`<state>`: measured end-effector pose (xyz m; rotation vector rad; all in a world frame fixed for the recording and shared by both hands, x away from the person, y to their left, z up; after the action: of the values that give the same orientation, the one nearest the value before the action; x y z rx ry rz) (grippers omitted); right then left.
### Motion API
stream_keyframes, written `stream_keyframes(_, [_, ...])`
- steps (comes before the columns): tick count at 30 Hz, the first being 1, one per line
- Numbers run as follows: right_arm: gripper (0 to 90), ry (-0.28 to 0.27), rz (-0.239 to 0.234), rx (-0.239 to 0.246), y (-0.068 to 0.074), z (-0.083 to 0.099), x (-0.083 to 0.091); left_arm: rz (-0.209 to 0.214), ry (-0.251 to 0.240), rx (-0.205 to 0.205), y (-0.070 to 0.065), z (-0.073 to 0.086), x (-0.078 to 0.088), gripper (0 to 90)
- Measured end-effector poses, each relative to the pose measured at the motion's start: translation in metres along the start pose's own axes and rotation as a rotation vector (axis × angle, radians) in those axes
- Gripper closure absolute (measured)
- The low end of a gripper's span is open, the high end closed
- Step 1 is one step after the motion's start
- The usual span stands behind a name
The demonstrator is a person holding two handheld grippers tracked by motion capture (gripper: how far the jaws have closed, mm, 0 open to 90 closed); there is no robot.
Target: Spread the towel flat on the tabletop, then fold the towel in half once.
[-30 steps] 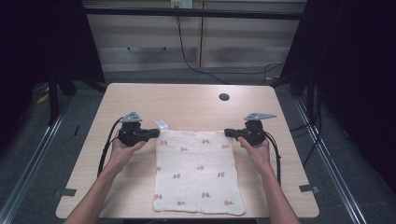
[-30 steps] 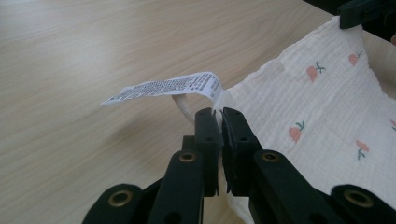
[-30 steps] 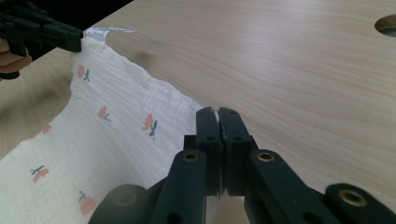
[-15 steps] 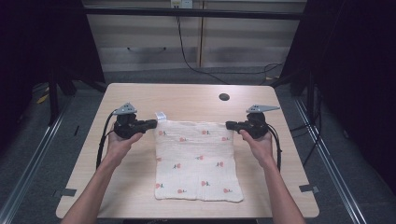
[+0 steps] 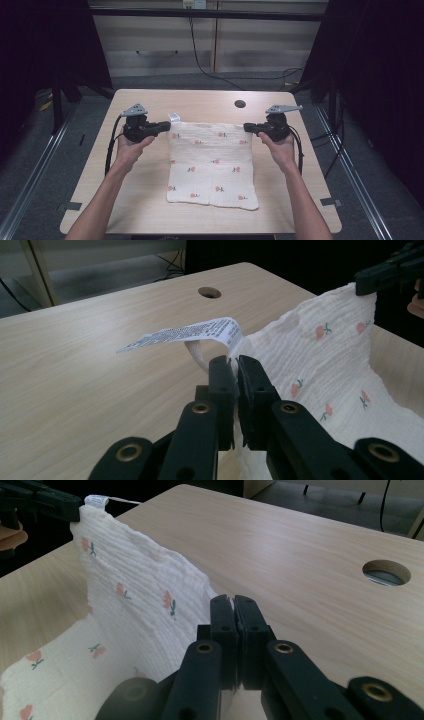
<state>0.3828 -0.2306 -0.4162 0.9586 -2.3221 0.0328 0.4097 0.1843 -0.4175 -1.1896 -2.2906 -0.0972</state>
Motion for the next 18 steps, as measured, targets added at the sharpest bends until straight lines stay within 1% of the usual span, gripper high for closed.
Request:
stream_keyframes(6, [87.8, -0.002, 0.005, 0.012, 0.001, -0.006, 0.003, -0.013, -0.004, -0.012, -0.002, -0.008, 0.006, 85.6])
stream_keyframes(7, [87.8, -0.002, 0.008, 0.013, 0.001, -0.007, 0.004, -0.021, -0.008, -0.016, -0.002, -0.01, 0.007, 85.6])
stream_keyframes(10, [87.8, -0.009, 0.01, 0.017, 0.002, -0.01, 0.006, -0.024, -0.022, -0.014, -0.003, -0.015, 0.012, 85.6])
stream_keyframes(11, [87.8, -0.012, 0.01, 0.024, 0.002, -0.013, 0.008, -0.03, -0.024, -0.023, -0.003, -0.018, 0.013, 85.6])
stream_keyframes(18, [87.8, -0.019, 0.021, 0.042, 0.003, -0.024, 0.012, -0.037, -0.03, -0.017, -0.002, -0.024, 0.013, 85.6])
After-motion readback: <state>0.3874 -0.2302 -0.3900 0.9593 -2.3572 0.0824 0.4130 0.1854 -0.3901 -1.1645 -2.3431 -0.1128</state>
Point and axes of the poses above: each handheld gripper's, and its own axes: x roughly backward along the jaws, z roughly out of its underside, y roughly to its left, the point moved 1 cm from there along -x, roughly forward along the jaws, and after that the axes turned 4 degrees about y, right-handed, at the moved point
